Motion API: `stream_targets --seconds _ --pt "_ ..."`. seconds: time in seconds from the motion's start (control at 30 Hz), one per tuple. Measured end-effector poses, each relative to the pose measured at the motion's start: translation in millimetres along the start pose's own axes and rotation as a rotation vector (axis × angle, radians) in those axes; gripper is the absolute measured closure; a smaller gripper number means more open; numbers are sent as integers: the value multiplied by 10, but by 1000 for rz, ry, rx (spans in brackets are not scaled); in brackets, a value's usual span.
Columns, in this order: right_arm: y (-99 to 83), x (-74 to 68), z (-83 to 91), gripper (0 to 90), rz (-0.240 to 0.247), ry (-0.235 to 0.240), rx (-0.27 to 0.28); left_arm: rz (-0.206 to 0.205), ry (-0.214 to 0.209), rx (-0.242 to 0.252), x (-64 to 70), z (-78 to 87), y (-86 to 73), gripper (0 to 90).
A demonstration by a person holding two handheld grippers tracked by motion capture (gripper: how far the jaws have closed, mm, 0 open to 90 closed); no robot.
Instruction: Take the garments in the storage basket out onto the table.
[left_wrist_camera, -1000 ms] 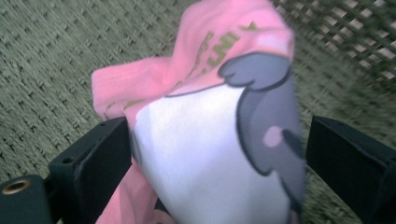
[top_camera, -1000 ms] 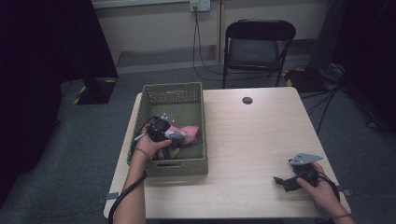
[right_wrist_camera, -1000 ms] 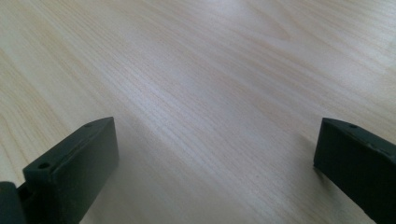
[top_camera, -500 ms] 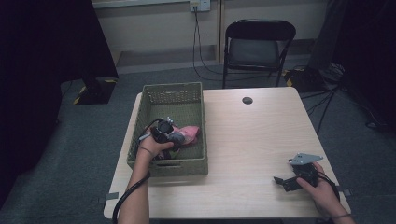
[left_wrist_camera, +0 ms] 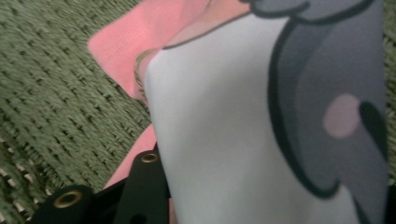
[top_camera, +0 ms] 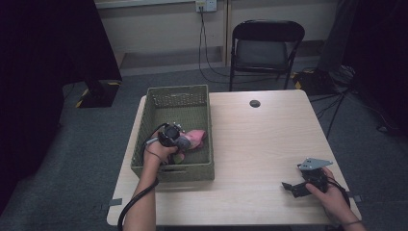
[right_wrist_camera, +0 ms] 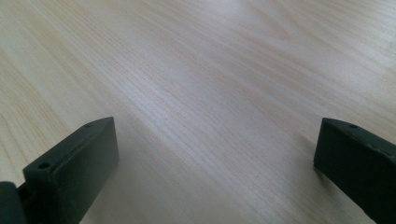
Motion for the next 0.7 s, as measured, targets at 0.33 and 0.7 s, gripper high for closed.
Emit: stream_targets --seconds 0.33,0.7 --pt "1 1 0 0 1 0 1 78 30 147 -96 258 94 667" --pt "0 0 0 0 0 0 0 238 -50 353 -128 519 229 670"
Point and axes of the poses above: each handheld gripper's, and its own axes: z roughly backward along the jaws, y roughly out of its top, x roughly to its right, the point moved 8 cm from there along -z, roughly forward along the jaws, and after that the axes turned 5 degrees about y, right-handed, at the moved point
